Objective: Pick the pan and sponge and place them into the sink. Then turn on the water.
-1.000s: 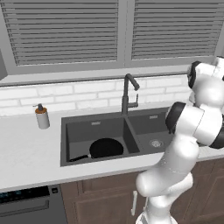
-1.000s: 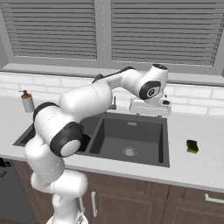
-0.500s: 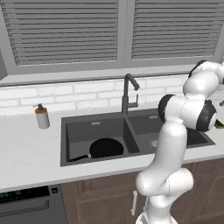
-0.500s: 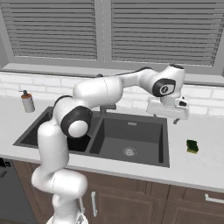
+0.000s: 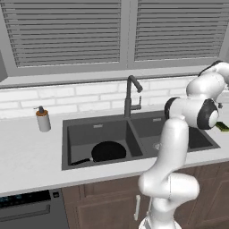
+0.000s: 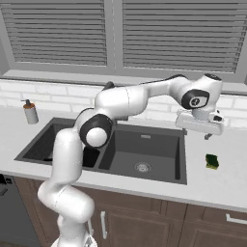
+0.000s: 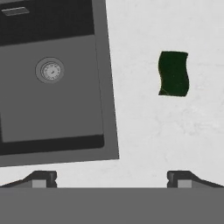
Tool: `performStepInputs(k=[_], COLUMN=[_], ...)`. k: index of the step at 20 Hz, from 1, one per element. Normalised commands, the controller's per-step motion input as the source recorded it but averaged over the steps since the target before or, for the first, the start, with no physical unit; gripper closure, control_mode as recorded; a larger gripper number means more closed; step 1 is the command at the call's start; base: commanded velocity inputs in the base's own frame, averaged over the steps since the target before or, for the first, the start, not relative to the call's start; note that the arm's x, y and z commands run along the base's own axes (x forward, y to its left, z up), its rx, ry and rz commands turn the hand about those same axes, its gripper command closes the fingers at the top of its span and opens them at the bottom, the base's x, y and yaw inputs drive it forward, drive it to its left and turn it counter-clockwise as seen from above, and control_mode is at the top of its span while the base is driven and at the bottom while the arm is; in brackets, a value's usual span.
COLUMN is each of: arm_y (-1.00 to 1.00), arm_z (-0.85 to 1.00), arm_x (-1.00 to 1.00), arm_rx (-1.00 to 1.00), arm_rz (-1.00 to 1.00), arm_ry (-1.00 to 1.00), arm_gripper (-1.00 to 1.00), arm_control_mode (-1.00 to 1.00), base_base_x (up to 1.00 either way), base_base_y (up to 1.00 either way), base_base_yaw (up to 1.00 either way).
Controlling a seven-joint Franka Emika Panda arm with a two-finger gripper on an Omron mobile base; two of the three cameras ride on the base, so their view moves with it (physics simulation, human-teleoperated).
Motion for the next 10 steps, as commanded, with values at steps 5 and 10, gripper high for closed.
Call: performStepInputs(k=[5,10], arm_y=[-0.13,-0.01], arm_z=[-0.09,-0.68], arm_x=[0.02,0.13], arm_rx=[0.02,-0.1], arm_rz=[0.01,0.05], arm_ry=[0.0,-0.01], arm_gripper=[-1.0,-1.0], arm_control_mode=[-1.0,-1.0], base_base_x=[0.0,0.0], base_base_y=[0.0,0.0], base_base_yaw=[0.0,0.0])
